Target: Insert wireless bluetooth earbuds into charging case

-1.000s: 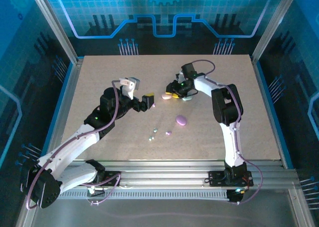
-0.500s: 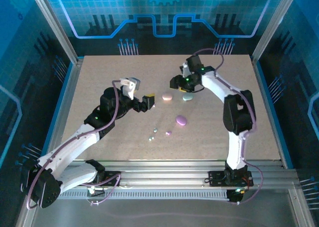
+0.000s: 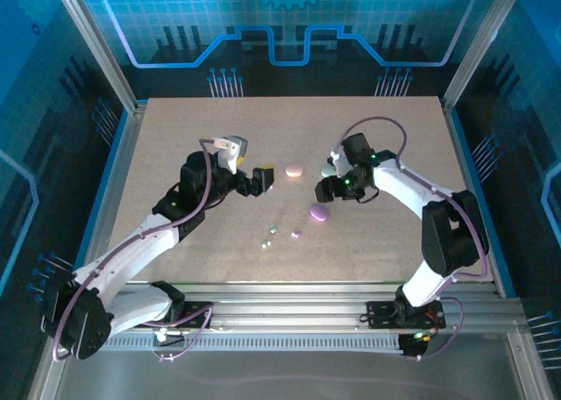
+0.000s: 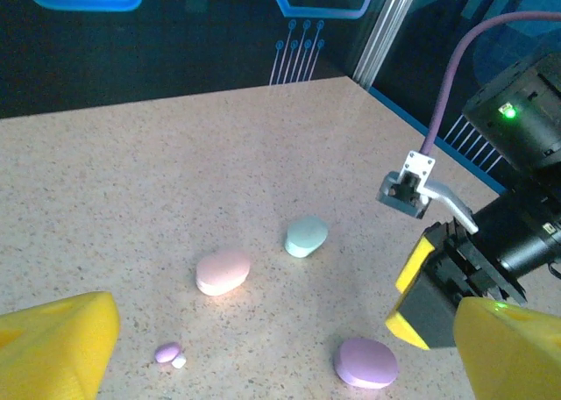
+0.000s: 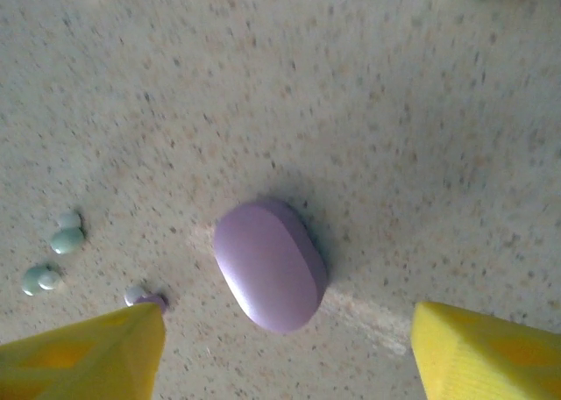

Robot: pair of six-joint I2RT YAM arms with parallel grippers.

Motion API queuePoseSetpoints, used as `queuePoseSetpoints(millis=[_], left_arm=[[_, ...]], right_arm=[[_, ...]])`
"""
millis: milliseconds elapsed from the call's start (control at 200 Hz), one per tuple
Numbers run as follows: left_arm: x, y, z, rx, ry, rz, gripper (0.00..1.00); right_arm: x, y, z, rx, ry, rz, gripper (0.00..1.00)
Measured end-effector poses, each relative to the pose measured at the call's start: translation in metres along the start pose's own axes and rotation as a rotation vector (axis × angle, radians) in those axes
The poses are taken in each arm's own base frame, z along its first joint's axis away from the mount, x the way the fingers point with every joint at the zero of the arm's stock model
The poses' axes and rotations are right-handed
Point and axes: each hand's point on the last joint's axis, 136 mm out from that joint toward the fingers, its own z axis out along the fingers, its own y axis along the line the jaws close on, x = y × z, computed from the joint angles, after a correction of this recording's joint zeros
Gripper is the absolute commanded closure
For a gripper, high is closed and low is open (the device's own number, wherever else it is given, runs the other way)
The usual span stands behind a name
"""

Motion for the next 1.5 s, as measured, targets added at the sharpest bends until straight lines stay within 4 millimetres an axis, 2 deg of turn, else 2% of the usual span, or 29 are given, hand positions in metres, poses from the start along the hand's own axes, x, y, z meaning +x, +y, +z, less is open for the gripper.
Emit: queuePoseSetpoints(millis=[180, 345, 445, 870, 1101, 1276, 1381, 1501], left_arm=[[0.005, -0.001, 0.013, 0.018, 0.045, -0.036, 0.01], [0.002, -0.005, 0.013, 0.033, 0.043, -0.042, 0.01], [0.003, -0.005, 0.013, 0.034, 0.050, -0.044, 0.01], [0.001, -0.005, 0.012, 0.035, 0.047, -0.043, 0.01], [0.001, -0.005, 0.012, 0.035, 0.047, -0.044, 0.01], [0.001, -0.005, 0.012, 0.035, 0.047, -0.044, 0.01], [0.001, -0.005, 0.012, 0.035, 0.047, -0.044, 0.01], [0.000, -0.003, 0.012, 0.029, 0.046, -0.060, 0.03]], right_arm=[[0.004, 0.008, 0.015, 0.016, 0.042, -0.089, 0.18], [0.013, 0.010, 0.040, 0.093, 0.120, -0.194, 0.17], [0.020, 0.007, 0.046, 0.133, 0.155, -0.240, 0.17], [0.027, 0.012, 0.054, 0.186, 0.185, -0.385, 0.34], [0.030, 0.017, 0.059, 0.184, 0.196, -0.431, 0.39], [0.033, 0.014, 0.063, 0.188, 0.213, -0.445, 0.47], [0.032, 0.014, 0.063, 0.190, 0.212, -0.454, 0.57], [0.029, 0.016, 0.062, 0.186, 0.181, -0.463, 0.60]])
